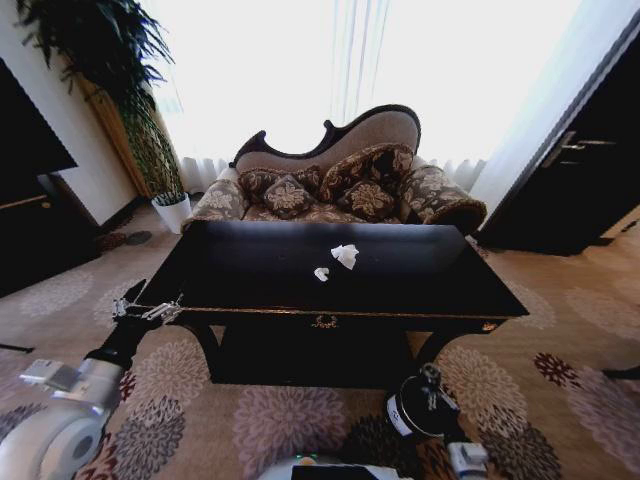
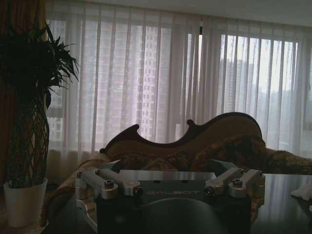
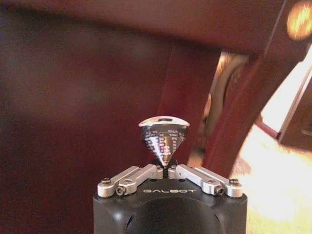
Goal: Move to the front of the table and place the trash on the table into the trash bin.
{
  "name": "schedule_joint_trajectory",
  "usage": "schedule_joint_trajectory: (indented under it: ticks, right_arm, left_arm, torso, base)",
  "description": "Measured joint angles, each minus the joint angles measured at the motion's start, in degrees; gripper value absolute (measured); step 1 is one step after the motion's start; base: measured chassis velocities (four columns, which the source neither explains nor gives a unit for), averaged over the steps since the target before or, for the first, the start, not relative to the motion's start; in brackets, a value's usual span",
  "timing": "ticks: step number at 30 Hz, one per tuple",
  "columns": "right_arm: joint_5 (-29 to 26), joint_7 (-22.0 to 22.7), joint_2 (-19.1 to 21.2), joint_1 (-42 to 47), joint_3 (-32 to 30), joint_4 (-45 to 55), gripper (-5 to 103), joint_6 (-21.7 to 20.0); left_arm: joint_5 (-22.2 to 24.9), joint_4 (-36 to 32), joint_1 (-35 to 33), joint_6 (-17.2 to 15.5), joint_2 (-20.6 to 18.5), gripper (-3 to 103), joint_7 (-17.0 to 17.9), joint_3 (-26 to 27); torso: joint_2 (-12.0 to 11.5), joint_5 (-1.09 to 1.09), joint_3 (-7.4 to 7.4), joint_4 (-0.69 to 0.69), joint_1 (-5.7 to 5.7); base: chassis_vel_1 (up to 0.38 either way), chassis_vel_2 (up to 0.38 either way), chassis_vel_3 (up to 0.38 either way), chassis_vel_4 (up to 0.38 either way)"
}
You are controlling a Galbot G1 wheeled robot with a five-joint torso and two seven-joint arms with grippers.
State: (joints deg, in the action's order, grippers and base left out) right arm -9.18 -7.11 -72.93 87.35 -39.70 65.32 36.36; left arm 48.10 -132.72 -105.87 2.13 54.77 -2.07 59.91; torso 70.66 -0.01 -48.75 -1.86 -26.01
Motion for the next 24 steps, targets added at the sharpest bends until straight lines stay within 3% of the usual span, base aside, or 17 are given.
schedule_joint_trajectory:
  ticks: [14, 24]
  right_arm:
    - [6.47, 1.91, 6.27, -17.02, 2.72, -27.92, 0, 1.53]
    - [9.39, 2.50, 7.01, -25.02, 2.95, -39.83, 0, 1.31]
  left_arm:
    - [0.00, -0.01, 0.00, 0.00, 0.00, 100, 0.00, 0.00]
    - [0.00, 0.00, 0.00, -0.01, 0.00, 100, 0.00, 0.00]
  torso:
    - [0.00, 0.00, 0.00, 0.01, 0.00]
    - [0.00, 0.00, 0.00, 0.01, 0.00]
  base:
    - [0.000, 0.000, 0.000, 0.000]
    - [0.000, 0.000, 0.000, 0.000]
